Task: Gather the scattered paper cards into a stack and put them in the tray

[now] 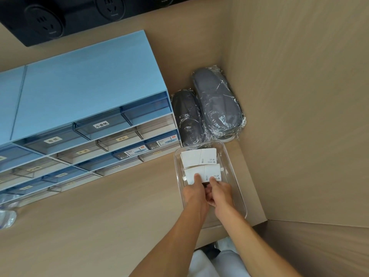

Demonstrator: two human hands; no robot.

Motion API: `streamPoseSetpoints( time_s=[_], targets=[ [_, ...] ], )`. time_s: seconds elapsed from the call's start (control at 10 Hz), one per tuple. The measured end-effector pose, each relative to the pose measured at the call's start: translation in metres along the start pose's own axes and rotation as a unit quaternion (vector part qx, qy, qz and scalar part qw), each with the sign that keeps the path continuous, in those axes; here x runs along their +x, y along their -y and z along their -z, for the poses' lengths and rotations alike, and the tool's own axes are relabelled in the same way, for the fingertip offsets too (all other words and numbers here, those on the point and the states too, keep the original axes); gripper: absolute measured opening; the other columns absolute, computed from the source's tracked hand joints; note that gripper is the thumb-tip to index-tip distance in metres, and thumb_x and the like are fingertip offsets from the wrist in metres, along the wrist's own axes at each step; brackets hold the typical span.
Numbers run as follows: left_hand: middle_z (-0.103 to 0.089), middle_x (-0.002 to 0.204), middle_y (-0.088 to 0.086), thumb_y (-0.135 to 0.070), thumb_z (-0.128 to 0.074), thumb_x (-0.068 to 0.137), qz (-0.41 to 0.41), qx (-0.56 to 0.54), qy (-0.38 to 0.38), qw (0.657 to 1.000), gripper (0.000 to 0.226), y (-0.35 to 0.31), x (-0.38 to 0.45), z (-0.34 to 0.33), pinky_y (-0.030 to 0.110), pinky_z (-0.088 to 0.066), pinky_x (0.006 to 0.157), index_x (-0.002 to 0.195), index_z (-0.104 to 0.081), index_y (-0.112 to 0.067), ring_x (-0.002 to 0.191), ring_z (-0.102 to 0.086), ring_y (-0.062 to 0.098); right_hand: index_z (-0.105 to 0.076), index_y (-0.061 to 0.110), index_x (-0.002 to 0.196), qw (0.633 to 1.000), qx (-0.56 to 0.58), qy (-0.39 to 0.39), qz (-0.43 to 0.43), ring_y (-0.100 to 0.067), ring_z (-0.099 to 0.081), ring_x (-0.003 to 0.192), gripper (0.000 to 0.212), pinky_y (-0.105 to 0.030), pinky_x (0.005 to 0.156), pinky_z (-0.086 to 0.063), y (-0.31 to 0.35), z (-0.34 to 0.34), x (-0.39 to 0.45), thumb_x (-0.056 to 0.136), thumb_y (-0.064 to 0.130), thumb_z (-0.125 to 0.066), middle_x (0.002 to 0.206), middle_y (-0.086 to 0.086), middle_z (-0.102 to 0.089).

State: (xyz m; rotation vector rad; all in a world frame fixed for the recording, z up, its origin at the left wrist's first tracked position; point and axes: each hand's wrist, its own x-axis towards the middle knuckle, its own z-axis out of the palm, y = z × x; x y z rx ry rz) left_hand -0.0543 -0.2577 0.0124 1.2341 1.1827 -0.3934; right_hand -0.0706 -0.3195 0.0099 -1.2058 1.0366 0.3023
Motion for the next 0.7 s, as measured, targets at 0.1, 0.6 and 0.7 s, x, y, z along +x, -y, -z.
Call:
streamPoseSetpoints(
  time_s=[0.1, 0.6, 0.7],
  targets=[
    [-0.069, 0.065, 0.012, -0.038, -0.063, 0.091, -0.001, 0.001, 0.004, 1.0, 0.038, 0.0, -0.002, 0.0, 0.029, -0.053, 0.052, 0.088, -0.066, -0.001, 0.053, -0.065, 0.024, -0.065, -0.002, 0.082, 1.0, -0.004, 0.002, 0.002, -0.012, -0.041, 0.03, 0.03, -0.031, 0.051, -0.043, 0.0, 0.0, -0.001, 0.098, 0.021, -0.053, 0.052, -0.008, -0.053],
    [-0.07, 0.064, 0.012, -0.038, -0.064, 0.092, -0.013, -0.03, 0.04, 0.999, 0.039, 0.008, -0.021, 0.003, 0.038, -0.058, 0.061, 0.075, -0.065, -0.002, 0.059, -0.068, 0.027, -0.064, 0.001, 0.07, 0.999, -0.02, 0.01, 0.034, -0.012, -0.046, 0.032, 0.044, -0.025, 0.041, -0.04, -0.003, 0.01, -0.007, 0.097, 0.034, -0.055, 0.044, -0.002, -0.056],
    [-0.07, 0.068, 0.015, -0.038, -0.06, 0.095, -0.022, -0.05, 0.065, 0.996, 0.04, 0.004, -0.034, 0.005, 0.03, -0.053, 0.05, 0.083, -0.065, 0.0, 0.052, -0.065, 0.024, -0.066, 0.0, 0.073, 0.998, -0.026, 0.005, 0.062, -0.013, -0.051, 0.035, 0.043, -0.025, 0.041, -0.042, 0.004, 0.015, -0.016, 0.096, 0.036, -0.057, 0.048, -0.003, -0.06]
  ],
)
